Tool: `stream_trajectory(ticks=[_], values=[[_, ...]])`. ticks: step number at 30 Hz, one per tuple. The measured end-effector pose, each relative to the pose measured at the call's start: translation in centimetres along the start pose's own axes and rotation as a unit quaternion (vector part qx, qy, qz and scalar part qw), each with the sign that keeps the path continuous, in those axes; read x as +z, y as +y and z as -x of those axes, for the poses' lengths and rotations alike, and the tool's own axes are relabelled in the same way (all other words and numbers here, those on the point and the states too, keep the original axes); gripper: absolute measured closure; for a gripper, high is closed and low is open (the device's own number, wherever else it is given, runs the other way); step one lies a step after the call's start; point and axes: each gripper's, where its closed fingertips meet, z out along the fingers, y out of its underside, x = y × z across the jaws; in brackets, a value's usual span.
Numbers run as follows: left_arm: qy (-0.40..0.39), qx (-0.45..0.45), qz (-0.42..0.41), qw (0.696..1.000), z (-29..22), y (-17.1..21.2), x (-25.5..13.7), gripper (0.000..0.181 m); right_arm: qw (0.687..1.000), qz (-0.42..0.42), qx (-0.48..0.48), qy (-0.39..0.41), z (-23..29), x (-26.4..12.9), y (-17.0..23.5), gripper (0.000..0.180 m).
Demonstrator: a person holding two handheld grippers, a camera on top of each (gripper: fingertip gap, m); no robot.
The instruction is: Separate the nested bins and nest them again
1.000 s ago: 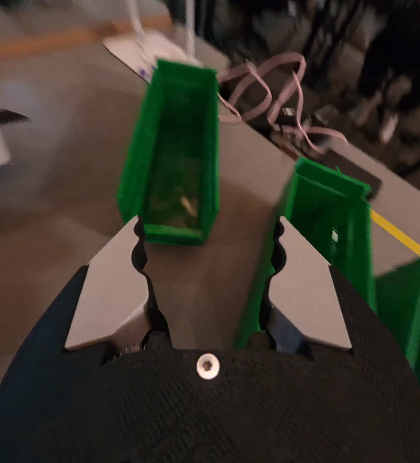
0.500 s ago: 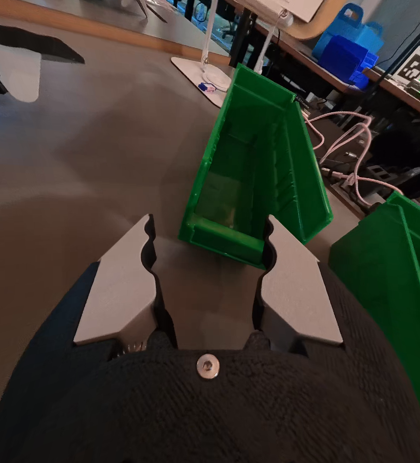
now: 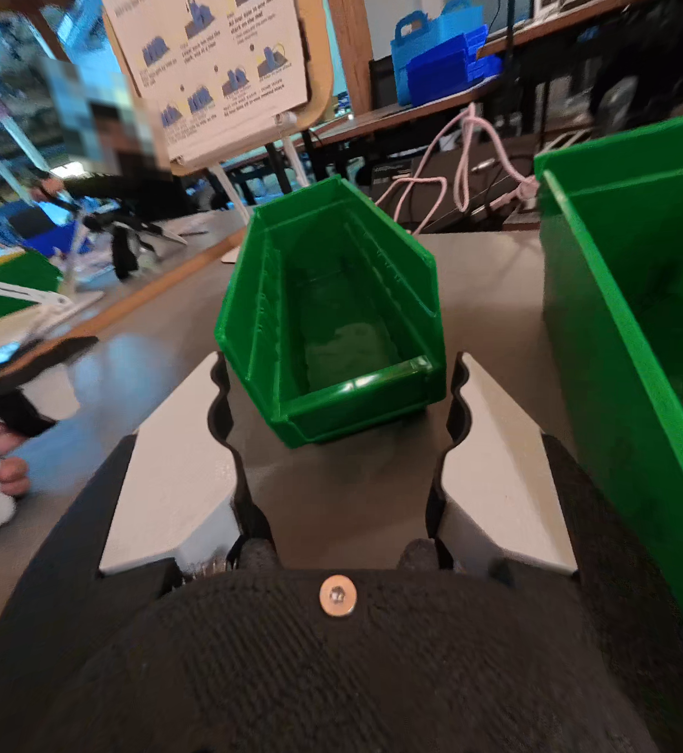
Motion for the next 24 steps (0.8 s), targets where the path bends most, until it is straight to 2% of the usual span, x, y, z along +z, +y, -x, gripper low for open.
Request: stream_trajectory(ticks=[5, 11, 14, 17, 20, 22, 24], values=[[-0.002, 0.003, 0.005, 1.000, 0.0, 0.2, 0.1, 0.088, 0.997, 0.003, 0.050, -0.056, 0.5, 0.5, 0.0, 0.072], [-0.003, -0.003, -0.001, 1.000, 0.2, 0.0, 0.0, 0.088, 0.993, 0.034, 0.011, -0.111, 3.5, 0.6, 1.1, 0.077], [-0.003, -0.003, -0.001, 1.000, 0.2, 0.0, 0.0, 0.088, 0.985, 0.059, -0.012, -0.164, 6.0, 0.6, 2.0, 0.078], [-0.004, -0.002, 0.000, 1.000, 0.2, 0.0, 0.0, 0.087, 0.975, 0.052, -0.019, -0.213, 7.9, 0.0, 2.1, 0.088], [-0.004, -0.002, -0.001, 1.000, 0.2, 0.0, 0.0, 0.087, 0.991, -0.005, -0.043, -0.129, 5.4, 0.1, 0.3, 0.094], [-0.004, -0.002, -0.001, 1.000, 0.2, 0.0, 0.0, 0.088, 0.995, -0.002, -0.040, -0.096, 4.1, 0.6, 0.2, 0.095], [-0.006, -0.001, 0.000, 1.000, 0.2, 0.0, 0.0, 0.088, 0.995, 0.018, -0.029, -0.092, 4.0, 1.6, 0.7, 0.109]])
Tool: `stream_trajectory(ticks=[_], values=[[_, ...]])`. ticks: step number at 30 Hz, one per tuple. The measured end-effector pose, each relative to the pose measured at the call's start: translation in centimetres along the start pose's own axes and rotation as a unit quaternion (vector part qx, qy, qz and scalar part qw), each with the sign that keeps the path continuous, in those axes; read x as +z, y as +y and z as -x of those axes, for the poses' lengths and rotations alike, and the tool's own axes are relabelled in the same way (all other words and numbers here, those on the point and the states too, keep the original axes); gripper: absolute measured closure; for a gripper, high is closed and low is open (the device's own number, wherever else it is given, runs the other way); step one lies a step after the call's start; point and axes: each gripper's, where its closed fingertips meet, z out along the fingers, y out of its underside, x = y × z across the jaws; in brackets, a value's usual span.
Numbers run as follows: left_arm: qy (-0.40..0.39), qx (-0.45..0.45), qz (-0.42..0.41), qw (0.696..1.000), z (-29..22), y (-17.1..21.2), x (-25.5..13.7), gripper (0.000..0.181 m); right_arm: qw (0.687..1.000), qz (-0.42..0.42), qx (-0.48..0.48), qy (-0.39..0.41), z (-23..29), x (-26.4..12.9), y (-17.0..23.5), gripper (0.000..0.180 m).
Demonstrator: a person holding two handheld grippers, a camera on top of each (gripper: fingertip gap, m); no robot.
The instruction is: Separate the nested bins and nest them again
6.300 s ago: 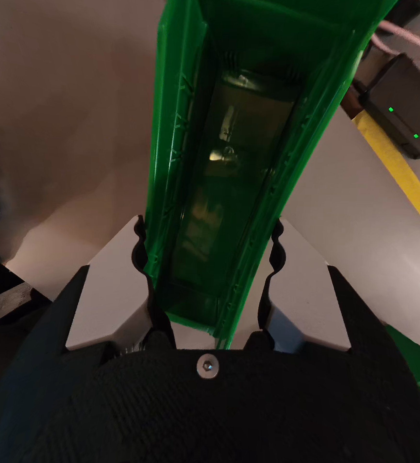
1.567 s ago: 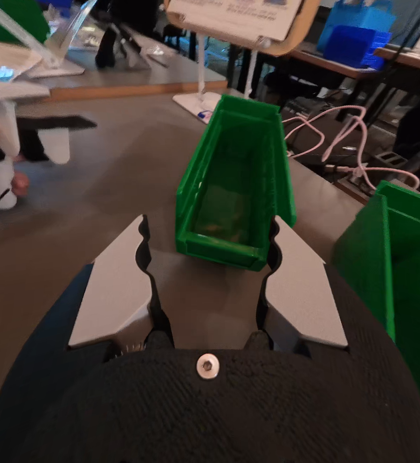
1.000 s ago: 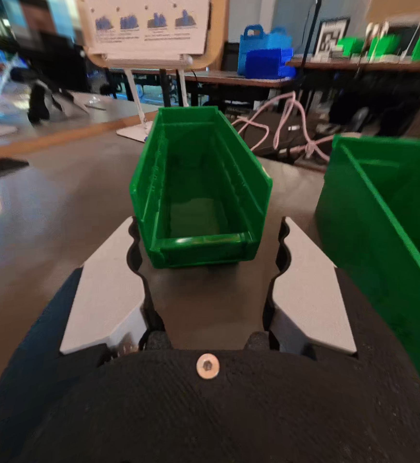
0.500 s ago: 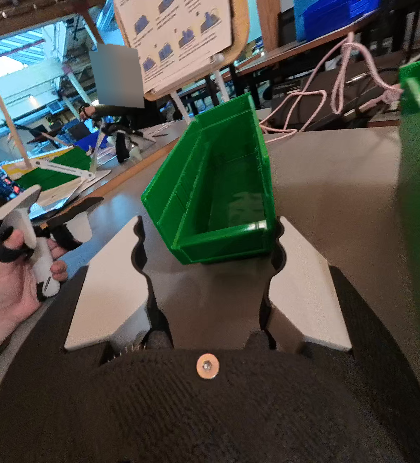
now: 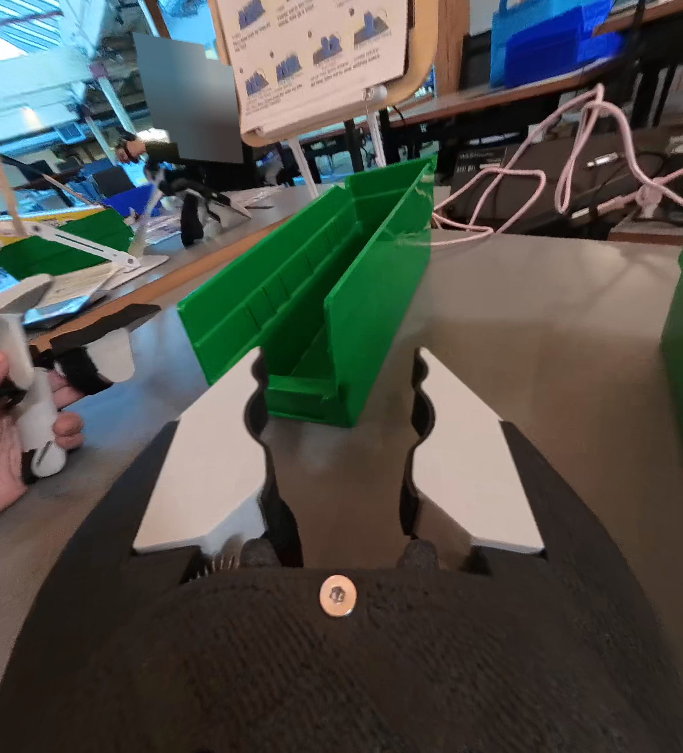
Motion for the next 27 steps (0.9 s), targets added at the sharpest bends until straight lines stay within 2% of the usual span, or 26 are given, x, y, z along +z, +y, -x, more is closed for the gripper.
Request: stream_trajectory(ticks=[4, 9, 12, 18, 22, 27], values=[[-0.005, 0.006, 0.006, 1.000, 0.1, 0.2, 0.1, 0.088, 0.998, 0.039, -0.023, 0.051, -1.2, 1.6, 0.7, 0.142], [-0.009, 0.006, 0.009, 1.000, 0.2, 0.3, 0.2, 0.087, 0.993, 0.058, -0.090, 0.043, 0.4, 1.9, 1.3, 0.165], [-0.008, 0.005, 0.007, 1.000, 0.2, 0.3, 0.2, 0.087, 0.989, 0.065, -0.131, 0.026, 2.1, 1.8, 1.8, 0.166], [-0.008, 0.004, 0.007, 1.000, 0.2, 0.3, 0.2, 0.088, 0.967, 0.070, -0.230, -0.086, 8.3, 1.7, 3.5, 0.162], [-0.006, 0.003, 0.006, 1.000, 0.1, 0.2, 0.2, 0.088, 0.949, 0.060, -0.297, -0.088, 9.5, 1.5, 3.9, 0.146], [-0.003, 0.015, -0.006, 1.000, -0.2, -0.2, 0.0, 0.083, 0.950, -0.003, -0.303, -0.077, 9.7, 0.4, 2.3, 0.137]])
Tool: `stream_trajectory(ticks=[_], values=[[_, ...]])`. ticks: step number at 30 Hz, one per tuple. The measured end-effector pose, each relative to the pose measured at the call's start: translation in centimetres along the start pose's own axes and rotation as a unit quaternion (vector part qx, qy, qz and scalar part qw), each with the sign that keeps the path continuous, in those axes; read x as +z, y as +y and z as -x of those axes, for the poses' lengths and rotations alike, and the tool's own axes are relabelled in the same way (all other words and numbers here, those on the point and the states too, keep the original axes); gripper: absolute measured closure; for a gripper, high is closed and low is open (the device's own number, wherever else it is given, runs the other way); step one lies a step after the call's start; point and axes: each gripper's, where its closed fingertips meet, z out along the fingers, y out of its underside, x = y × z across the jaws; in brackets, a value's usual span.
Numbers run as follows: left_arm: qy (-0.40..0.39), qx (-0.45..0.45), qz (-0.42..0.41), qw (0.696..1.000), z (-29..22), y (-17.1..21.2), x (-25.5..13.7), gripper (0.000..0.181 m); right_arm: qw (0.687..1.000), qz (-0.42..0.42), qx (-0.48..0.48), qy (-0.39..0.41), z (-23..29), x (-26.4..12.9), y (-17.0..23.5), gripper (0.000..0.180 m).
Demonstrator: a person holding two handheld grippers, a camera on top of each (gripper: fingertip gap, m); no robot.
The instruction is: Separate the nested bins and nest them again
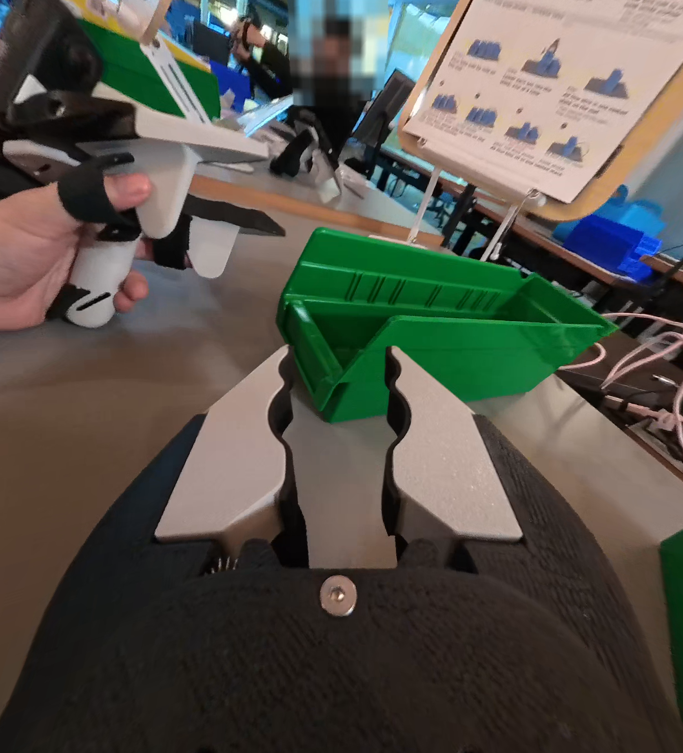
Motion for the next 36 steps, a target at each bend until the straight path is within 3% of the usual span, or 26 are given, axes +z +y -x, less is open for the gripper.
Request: stream_trajectory(ticks=[5, 12, 16, 20, 25, 27, 31, 36], values=[[-0.030, 0.085, -0.024, 0.996, -0.7, -0.8, -0.4, 0.079, 0.998, -0.050, 0.018, 0.044, -2.3, -1.9, -2.2, 0.134], [-0.037, 0.104, -0.024, 0.994, -0.7, -1.0, -0.4, 0.069, 0.971, -0.184, -0.038, 0.146, -6.2, -7.9, -9.1, 0.134], [-0.050, 0.166, -0.027, 0.984, -1.3, -1.2, -0.5, 0.075, 0.946, -0.264, -0.024, 0.185, -11.5, -13.9, -14.0, 0.135], [-0.053, 0.215, -0.014, 0.975, -1.9, -0.9, -0.2, 0.078, 0.923, -0.337, 0.092, 0.162, -18.2, -20.4, -19.2, 0.135], [-0.067, 0.345, -0.002, 0.936, -3.9, -0.2, 0.3, 0.081, 0.868, -0.437, 0.095, 0.214, -23.4, -31.4, -23.0, 0.135], [-0.055, 0.381, -0.013, 0.923, -6.3, 0.2, 0.5, 0.086, 0.830, -0.495, 0.073, 0.246, -24.2, -36.1, -23.8, 0.138], [-0.026, 0.348, -0.021, 0.937, -12.9, 2.7, 1.7, 0.096, 0.786, -0.537, 0.028, 0.306, -25.4, -41.7, -23.8, 0.140], [0.009, 0.223, 0.063, 0.973, -17.9, 6.9, 8.8, 0.094, 0.783, -0.534, 0.060, 0.313, -27.6, -43.1, -22.4, 0.140]])
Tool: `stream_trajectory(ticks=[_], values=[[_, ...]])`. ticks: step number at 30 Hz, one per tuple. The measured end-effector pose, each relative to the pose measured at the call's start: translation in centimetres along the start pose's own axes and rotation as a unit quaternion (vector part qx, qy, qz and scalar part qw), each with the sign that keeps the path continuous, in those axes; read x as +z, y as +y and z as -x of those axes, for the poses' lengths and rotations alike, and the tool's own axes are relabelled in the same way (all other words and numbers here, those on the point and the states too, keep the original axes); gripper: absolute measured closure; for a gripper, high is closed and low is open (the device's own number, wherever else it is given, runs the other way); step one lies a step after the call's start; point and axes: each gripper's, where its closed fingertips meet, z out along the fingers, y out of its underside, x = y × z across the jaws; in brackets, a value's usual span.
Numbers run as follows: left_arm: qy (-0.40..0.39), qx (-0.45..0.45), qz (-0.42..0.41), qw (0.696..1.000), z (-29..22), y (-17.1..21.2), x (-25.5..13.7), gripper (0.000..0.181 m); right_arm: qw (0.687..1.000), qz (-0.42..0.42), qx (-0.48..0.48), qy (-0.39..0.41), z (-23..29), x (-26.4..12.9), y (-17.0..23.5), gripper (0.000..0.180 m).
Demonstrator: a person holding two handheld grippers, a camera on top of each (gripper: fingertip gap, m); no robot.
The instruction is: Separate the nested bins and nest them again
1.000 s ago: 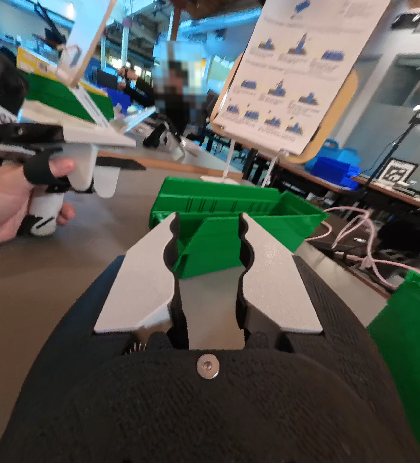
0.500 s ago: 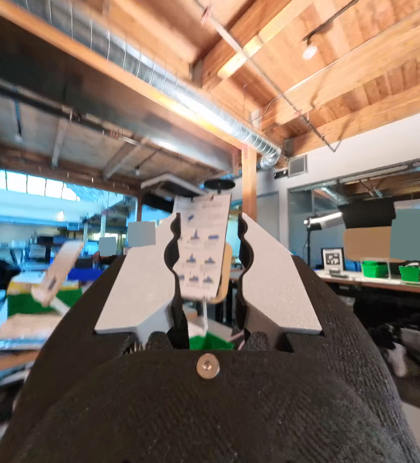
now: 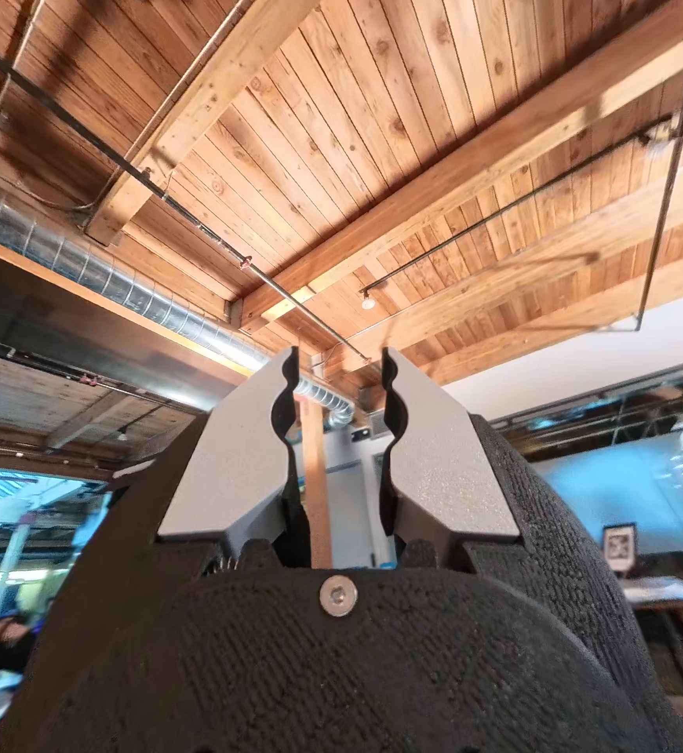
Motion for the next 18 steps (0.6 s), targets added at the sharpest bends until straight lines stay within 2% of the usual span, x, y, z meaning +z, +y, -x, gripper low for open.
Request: stream_trajectory(ticks=[1, 3, 5, 7, 9, 11, 14, 18], values=[[0.029, -0.034, 0.036, 0.998, -1.2, 0.8, 2.2, 0.085, 1.000, 0.007, 0.017, -0.002, -0.3, 0.1, 0.3, 0.140], [0.058, -0.090, 0.123, 0.987, -2.7, 3.3, 6.4, 0.055, 0.999, 0.022, 0.043, -0.008, -0.7, 0.2, 1.0, 0.140], [0.057, -0.108, 0.194, 0.973, -3.0, 5.6, 10.0, 0.045, 0.998, 0.032, 0.054, -0.013, -0.7, 0.5, 1.8, 0.140], [0.065, -0.134, 0.257, 0.955, -3.8, 7.2, 12.7, 0.051, 0.998, 0.041, 0.055, -0.014, -0.7, 0.7, 2.5, 0.140], [0.085, -0.161, 0.278, 0.943, -5.1, 7.1, 14.9, 0.058, 0.997, 0.051, 0.054, -0.021, -0.2, 0.9, 3.2, 0.140], [0.039, -0.132, 0.328, 0.935, -3.9, 8.4, 16.5, 0.060, 0.997, 0.056, 0.049, -0.027, 0.2, 1.0, 3.5, 0.140], [0.006, -0.116, 0.412, 0.904, -3.3, 10.7, 17.6, 0.063, 0.998, 0.049, 0.027, -0.023, 0.4, 0.9, 3.1, 0.141], [-0.044, -0.041, 0.464, 0.884, -2.3, 11.8, 18.1, 0.070, 0.999, 0.029, 0.004, -0.012, 0.2, 0.7, 2.3, 0.143]])
